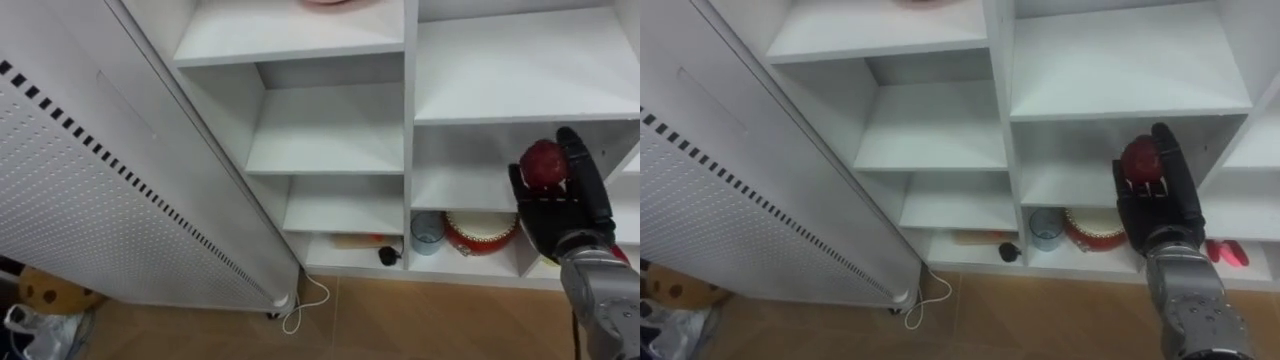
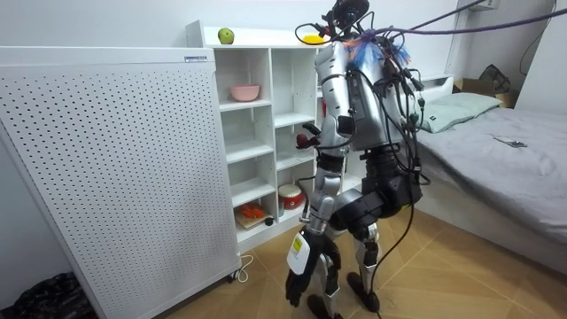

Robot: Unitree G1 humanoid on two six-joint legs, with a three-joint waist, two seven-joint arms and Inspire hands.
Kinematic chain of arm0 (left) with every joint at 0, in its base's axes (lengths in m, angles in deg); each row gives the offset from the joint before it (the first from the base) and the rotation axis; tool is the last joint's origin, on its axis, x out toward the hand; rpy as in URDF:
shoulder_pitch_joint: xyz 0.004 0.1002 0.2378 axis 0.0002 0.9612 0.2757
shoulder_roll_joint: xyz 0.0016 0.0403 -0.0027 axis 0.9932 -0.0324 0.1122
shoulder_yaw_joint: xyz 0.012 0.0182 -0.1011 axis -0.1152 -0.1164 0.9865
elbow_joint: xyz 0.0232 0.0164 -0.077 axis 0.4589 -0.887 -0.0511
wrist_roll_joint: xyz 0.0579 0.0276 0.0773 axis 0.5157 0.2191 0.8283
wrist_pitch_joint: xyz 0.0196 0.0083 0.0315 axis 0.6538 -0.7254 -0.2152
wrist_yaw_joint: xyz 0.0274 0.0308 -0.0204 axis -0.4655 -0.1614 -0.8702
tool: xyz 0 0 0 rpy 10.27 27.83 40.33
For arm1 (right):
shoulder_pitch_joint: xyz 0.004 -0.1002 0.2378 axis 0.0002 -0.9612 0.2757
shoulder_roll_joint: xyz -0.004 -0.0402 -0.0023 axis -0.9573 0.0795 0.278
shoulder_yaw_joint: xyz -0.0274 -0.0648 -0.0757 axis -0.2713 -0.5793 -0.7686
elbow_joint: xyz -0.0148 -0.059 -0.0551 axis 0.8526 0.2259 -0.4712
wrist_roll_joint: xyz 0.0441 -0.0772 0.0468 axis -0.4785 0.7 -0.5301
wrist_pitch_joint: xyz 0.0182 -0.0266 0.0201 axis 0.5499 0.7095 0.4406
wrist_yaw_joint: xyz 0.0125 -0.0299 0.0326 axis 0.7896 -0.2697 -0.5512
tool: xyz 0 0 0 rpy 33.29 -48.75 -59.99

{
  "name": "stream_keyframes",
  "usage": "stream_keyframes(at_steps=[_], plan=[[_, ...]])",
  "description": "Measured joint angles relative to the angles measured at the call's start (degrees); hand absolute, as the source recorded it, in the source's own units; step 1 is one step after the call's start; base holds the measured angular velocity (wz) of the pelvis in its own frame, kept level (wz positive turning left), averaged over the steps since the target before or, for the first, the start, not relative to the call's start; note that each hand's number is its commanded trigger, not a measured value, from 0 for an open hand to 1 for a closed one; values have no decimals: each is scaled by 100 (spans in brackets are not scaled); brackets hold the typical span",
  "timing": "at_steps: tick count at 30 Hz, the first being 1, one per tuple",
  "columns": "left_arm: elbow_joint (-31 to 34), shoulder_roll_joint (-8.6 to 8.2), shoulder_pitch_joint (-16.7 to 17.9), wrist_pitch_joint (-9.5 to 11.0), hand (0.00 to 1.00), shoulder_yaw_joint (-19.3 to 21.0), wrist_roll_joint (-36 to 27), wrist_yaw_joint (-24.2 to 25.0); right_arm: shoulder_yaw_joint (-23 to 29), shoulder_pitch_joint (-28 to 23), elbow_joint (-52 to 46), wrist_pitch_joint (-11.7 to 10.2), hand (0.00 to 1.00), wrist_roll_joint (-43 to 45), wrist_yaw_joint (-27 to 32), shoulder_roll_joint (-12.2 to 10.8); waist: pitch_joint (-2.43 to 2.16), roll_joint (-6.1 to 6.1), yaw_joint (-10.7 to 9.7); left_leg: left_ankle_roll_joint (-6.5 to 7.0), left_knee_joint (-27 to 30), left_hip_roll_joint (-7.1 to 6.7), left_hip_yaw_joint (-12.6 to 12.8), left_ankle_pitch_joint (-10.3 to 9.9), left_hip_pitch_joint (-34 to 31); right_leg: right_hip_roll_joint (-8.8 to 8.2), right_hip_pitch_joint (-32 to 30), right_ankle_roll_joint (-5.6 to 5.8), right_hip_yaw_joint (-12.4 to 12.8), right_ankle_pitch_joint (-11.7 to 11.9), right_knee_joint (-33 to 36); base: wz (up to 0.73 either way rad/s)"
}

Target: Arrange fruit in the closet

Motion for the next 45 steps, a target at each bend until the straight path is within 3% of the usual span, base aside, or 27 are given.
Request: stream_keyframes(at_steps=[14,29,32,34,40,45], plan=[[107,2,240,19,0,-4,-5,-13,-4,-4,-6,-139,0,-204,42,16,-10,16,15,9,-2,7,70,-6,15,25,2,5,33,-24,23,0],[167,3,297,117,0,-14,-7,-2,-6,-35,30,-134,0,-213,54,15,4,-5,5,12,13,7,69,-13,111,24,86,10,43,-27,19,0],[159,39,298,120,0,-113,-7,88,-61,-247,292,-78,0,-238,-65,14,26,-28,-2,2,-98,6,70,-29,391,17,379,21,20,-58,-52,0],[138,71,297,124,0,-108,-7,172,-73,-473,596,52,0,-236,-223,11,36,-22,8,-17,-143,85,49,-49,567,70,630,21,-57,-58,-211,0],[-137,132,292,117,0,-81,-49,313,-294,-1485,1655,281,0,-48,-638,17,66,-34,-14,-57,-403,137,-74,-83,1092,229,1290,70,-166,-28,-668,2],[-491,175,187,223,0,509,128,445,-329,-2179,2316,420,0,608,-935,-44,90,-64,-332,-88,-842,82,-215,-53,1701,251,1976,113,-335,-1,-1137,10]])
